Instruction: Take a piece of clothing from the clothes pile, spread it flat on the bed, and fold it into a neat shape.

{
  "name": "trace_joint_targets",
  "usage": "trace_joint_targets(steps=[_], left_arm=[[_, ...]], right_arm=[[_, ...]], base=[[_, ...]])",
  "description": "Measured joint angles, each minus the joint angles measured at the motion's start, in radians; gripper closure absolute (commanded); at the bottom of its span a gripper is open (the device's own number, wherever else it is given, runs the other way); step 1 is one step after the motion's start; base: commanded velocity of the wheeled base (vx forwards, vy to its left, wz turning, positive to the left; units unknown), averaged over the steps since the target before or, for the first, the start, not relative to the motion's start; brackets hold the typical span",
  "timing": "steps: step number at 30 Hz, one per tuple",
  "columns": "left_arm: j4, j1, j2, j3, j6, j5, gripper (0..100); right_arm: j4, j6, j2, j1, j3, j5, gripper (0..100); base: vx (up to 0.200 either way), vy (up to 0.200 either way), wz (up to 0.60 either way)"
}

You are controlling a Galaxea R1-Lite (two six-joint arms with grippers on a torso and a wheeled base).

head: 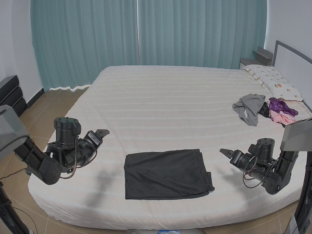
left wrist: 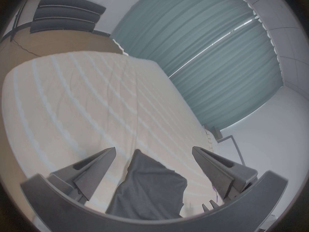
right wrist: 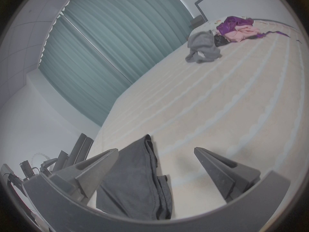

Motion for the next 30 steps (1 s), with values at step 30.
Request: trace_joint_targets(steps=[30], left_arm=[[0.158,0.09,-0.722,0.245,0.401,0.079,0]], right_arm=[[0.575,-0.255,-0.963,-0.02,0.232,-0.052,0]], base=[[0.0,0.0,0.0]])
